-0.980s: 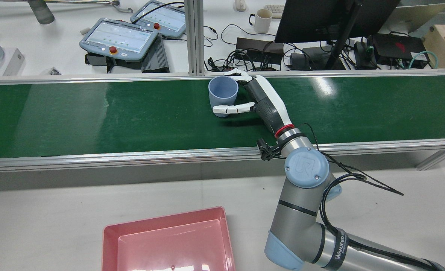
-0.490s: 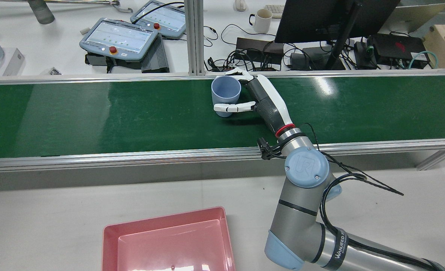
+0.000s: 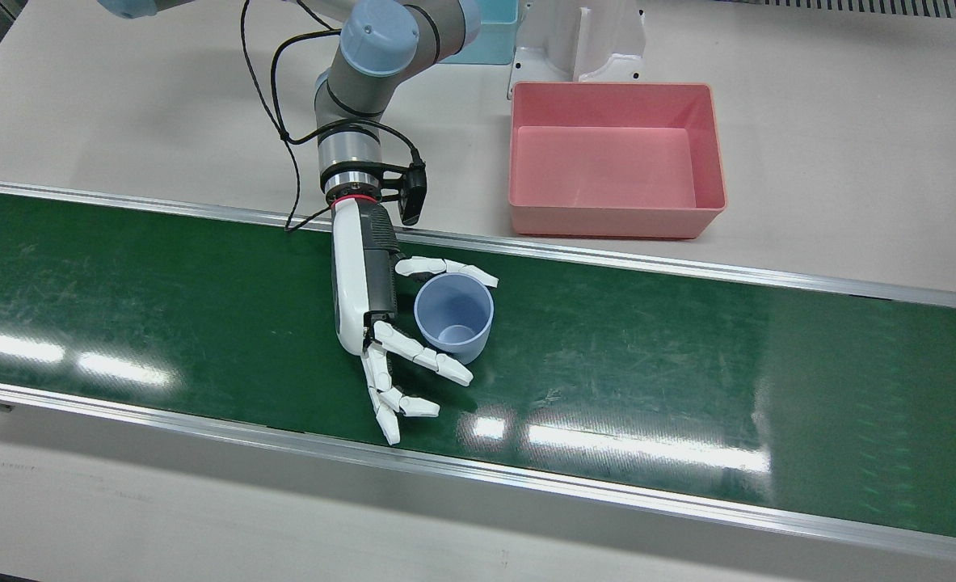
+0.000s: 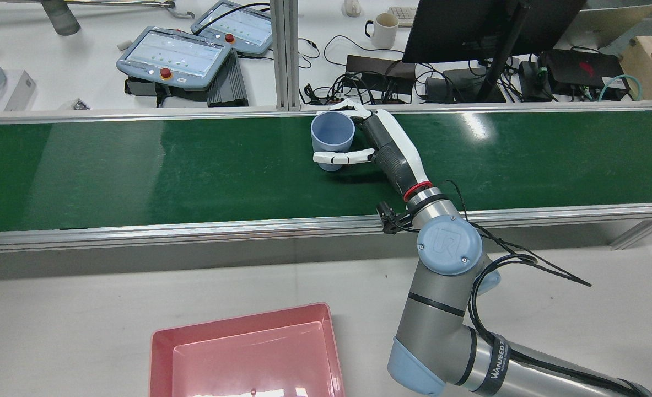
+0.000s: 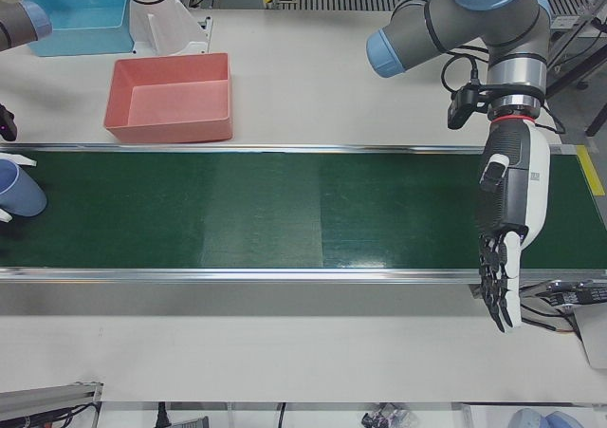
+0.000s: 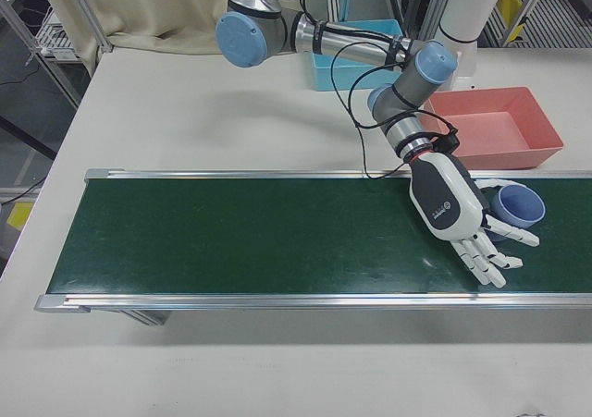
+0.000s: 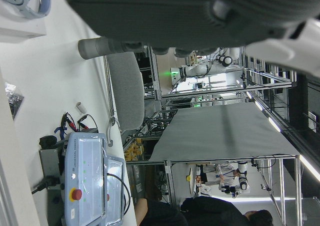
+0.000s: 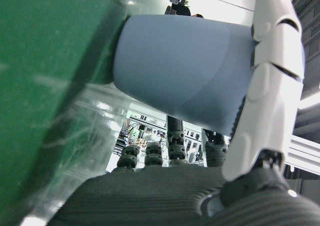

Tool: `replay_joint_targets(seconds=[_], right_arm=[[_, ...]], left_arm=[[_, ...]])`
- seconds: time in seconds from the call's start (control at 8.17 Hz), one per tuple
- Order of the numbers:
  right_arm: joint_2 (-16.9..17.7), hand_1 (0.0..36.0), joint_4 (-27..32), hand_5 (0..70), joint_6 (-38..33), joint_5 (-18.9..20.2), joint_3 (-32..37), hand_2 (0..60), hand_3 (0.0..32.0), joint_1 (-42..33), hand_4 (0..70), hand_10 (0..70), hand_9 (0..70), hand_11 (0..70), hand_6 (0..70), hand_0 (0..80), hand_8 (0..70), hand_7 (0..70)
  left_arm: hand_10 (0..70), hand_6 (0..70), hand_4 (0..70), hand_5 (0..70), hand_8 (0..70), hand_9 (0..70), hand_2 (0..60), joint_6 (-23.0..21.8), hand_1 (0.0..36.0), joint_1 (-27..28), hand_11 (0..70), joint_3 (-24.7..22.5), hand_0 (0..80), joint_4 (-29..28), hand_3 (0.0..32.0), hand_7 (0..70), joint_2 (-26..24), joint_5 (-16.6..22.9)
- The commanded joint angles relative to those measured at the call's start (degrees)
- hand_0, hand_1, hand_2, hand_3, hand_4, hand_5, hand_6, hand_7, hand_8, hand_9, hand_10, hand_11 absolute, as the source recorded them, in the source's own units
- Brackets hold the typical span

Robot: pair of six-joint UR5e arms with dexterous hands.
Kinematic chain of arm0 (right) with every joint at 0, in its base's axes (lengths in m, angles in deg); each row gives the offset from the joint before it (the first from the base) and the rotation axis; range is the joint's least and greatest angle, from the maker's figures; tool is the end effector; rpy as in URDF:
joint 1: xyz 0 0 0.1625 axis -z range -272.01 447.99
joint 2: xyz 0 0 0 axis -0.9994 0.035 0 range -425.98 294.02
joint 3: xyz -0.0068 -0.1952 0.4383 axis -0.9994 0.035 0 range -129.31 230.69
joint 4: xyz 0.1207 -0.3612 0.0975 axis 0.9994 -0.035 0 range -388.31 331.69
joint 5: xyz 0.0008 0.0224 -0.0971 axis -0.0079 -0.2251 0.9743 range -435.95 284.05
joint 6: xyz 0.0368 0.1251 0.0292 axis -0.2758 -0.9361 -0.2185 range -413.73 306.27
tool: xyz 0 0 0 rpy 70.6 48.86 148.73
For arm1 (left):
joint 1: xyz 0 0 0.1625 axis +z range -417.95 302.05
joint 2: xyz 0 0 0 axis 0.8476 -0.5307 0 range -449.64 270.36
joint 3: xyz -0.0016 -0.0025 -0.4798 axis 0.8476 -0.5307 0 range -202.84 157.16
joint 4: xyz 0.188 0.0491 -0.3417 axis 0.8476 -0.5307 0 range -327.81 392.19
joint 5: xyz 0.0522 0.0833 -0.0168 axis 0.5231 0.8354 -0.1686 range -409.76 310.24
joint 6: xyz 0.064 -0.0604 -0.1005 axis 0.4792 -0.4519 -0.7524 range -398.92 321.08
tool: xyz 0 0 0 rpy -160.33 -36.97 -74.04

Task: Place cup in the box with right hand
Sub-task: 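Close the right hand fingers around the blue cup's side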

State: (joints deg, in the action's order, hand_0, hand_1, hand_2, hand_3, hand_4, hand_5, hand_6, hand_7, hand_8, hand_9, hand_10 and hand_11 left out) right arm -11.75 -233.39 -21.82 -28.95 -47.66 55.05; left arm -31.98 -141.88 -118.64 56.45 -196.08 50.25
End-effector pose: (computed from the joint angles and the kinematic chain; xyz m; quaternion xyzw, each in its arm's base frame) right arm -0.4409 -0.5532 0.3567 0.0427 -0.7858 0.5944 0.1654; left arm -0.0454 -0.6142 0.5870 -0.0575 0.6923 -0.7053 0.1414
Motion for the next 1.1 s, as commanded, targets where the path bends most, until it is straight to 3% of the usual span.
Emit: replay_joint_targets(seconds=[0.0,0.12,0.24,0.37,0.49,0.61,0.73,0.98], right_arm=[[0.00,17.2,0.91,5.5,-0.09,-0.32,0.00,12.4,0.0,-0.01,28.2,5.1,11.1,9.2,9.1,52.8,3.1,39.7],[0.09,18.6,1.61,5.7,-0.09,-1.11,0.00,15.6,0.0,-0.01,30.9,5.1,11.1,9.3,9.9,53.7,2.9,40.9],[0.00,23.0,1.71,6.7,-0.09,-1.20,0.00,27.6,0.0,-0.01,33.8,5.5,17.7,10.1,13.2,55.3,6.0,55.9],[0.00,34.3,1.88,9.8,-0.09,-1.20,-0.17,60.0,0.0,-0.01,36.6,11.7,37.0,19.5,19.3,54.8,17.8,70.0],[0.17,36.0,2.32,11.4,-0.26,-1.12,-0.35,60.0,0.0,-0.01,40.5,16.5,52.3,26.3,25.5,51.1,28.7,70.0],[0.09,36.0,2.32,12.5,-0.18,-1.03,-2.70,60.0,0.0,0.07,44.4,19.7,60.3,30.9,30.0,48.9,36.3,70.0],[0.52,36.0,2.24,13.1,-0.09,-0.33,-6.90,60.0,0.0,0.33,47.0,21.0,63.6,32.9,31.7,49.2,39.5,70.0],[4.20,36.0,1.45,12.6,-0.09,-0.76,-17.53,60.0,0.0,5.32,41.7,19.1,60.2,30.2,29.1,48.4,36.0,70.0]], left_arm=[[0.0,0.0,0.0,0.0,0.0,0.0,0.0,0.00,0.0,0.00,0.0,0.00,0.0,0.00,0.0,0.0,0.00,-0.08],[0.0,0.0,0.0,0.0,0.0,0.0,0.0,0.00,0.0,0.00,0.0,0.00,0.0,0.00,0.0,0.0,0.00,0.01],[0.0,0.0,0.0,0.0,0.0,0.0,0.0,0.00,0.0,0.00,0.0,0.00,0.0,-0.09,0.0,0.0,0.00,-0.08],[0.0,0.0,0.0,0.0,0.0,0.0,0.0,0.00,0.0,0.00,0.0,0.00,0.0,0.00,0.0,0.0,0.00,0.01],[0.0,0.0,0.0,0.0,0.0,0.0,0.0,0.00,0.0,0.00,0.0,0.00,0.0,0.00,0.0,0.0,0.00,0.01],[0.0,0.0,0.0,0.0,0.0,0.0,0.0,0.00,0.0,0.00,0.0,0.00,0.0,0.00,0.0,0.0,0.00,0.01],[0.0,0.0,0.0,0.0,0.0,0.0,0.0,0.00,0.0,0.00,0.0,0.00,0.0,0.00,0.0,0.0,0.00,0.01],[0.0,0.0,0.0,0.0,0.0,0.0,0.0,0.00,0.0,0.00,0.0,0.00,0.0,0.00,0.0,0.0,0.00,0.01]])
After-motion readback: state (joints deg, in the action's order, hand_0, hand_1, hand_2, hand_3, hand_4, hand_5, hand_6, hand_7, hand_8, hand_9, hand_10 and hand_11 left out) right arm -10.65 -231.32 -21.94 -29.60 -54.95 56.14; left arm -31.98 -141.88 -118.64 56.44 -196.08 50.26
